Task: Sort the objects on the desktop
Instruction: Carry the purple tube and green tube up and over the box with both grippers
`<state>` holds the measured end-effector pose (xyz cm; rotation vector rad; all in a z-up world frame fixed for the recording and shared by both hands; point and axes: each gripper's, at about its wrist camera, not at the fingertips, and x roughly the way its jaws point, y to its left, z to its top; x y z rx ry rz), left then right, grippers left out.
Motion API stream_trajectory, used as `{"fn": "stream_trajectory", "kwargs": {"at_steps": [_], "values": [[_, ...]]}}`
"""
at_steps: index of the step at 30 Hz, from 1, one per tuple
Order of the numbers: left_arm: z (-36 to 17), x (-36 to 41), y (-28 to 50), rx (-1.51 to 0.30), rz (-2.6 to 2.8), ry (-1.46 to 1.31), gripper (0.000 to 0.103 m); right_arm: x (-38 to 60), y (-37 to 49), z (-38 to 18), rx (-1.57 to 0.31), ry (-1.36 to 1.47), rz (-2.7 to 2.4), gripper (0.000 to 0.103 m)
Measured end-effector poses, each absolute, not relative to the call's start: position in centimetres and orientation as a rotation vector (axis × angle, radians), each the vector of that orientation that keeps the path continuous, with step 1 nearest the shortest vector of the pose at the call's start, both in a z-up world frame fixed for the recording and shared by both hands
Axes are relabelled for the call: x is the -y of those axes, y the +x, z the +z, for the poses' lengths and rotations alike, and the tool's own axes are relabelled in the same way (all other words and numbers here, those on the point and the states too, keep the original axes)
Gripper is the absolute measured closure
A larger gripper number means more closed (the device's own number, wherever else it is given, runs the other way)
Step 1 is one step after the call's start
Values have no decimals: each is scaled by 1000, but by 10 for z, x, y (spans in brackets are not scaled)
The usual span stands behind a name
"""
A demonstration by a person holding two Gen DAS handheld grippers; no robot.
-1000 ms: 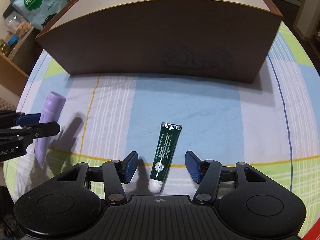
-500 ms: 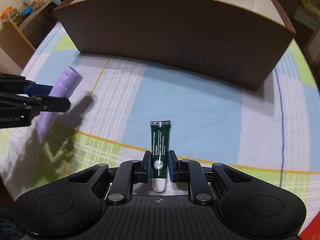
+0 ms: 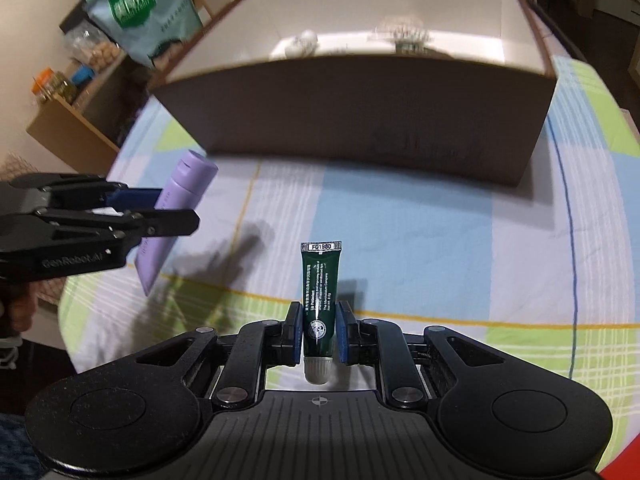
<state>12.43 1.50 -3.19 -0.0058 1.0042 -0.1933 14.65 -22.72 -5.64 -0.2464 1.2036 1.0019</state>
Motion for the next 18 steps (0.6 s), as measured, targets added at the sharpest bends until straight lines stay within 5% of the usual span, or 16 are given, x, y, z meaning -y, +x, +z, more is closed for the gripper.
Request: {"fn": "stream_trajectory", "kwargs": {"at_steps": [18], "values": [[37, -18, 185, -830, -238, 101, 74, 211, 208, 26, -961, -204, 1019, 87]]}}
